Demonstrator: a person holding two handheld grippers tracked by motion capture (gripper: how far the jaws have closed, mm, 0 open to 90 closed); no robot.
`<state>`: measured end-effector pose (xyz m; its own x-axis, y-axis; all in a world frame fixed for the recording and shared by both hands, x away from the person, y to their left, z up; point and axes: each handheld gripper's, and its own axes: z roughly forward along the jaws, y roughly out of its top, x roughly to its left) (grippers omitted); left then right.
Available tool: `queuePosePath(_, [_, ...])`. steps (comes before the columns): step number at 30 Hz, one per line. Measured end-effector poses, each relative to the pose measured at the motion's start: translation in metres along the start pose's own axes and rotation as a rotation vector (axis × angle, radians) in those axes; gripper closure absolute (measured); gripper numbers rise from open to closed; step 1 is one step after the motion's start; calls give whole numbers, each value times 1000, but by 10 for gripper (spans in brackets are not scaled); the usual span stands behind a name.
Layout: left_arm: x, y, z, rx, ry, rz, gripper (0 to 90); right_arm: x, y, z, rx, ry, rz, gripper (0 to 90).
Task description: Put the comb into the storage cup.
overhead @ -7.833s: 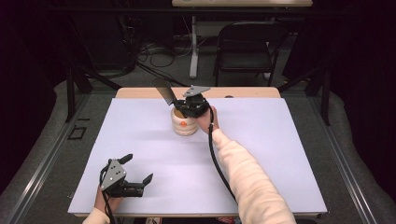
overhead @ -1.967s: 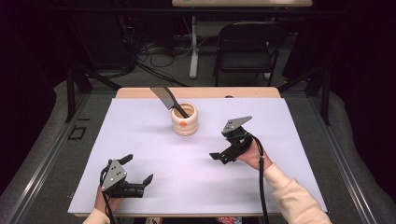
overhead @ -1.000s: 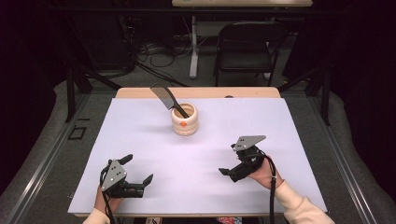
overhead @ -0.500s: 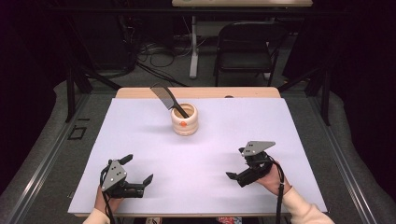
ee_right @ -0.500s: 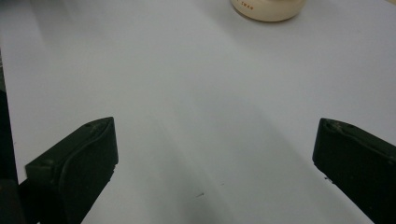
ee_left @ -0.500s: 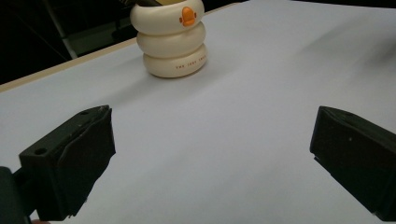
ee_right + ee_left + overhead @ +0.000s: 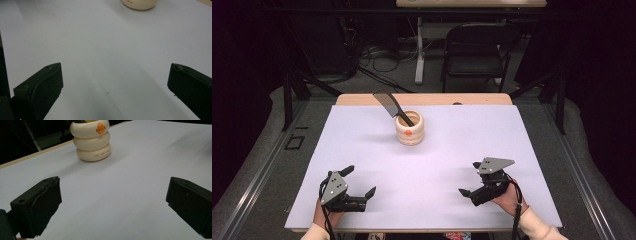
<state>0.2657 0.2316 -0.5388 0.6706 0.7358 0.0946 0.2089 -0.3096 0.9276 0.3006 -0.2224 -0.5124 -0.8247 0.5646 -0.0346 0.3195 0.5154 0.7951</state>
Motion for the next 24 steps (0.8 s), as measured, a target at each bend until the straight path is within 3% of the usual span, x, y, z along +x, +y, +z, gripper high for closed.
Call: queuePosePath(24, [0,0,0,2,1,0,2,11,-19,-17,-70,-35,17,0])
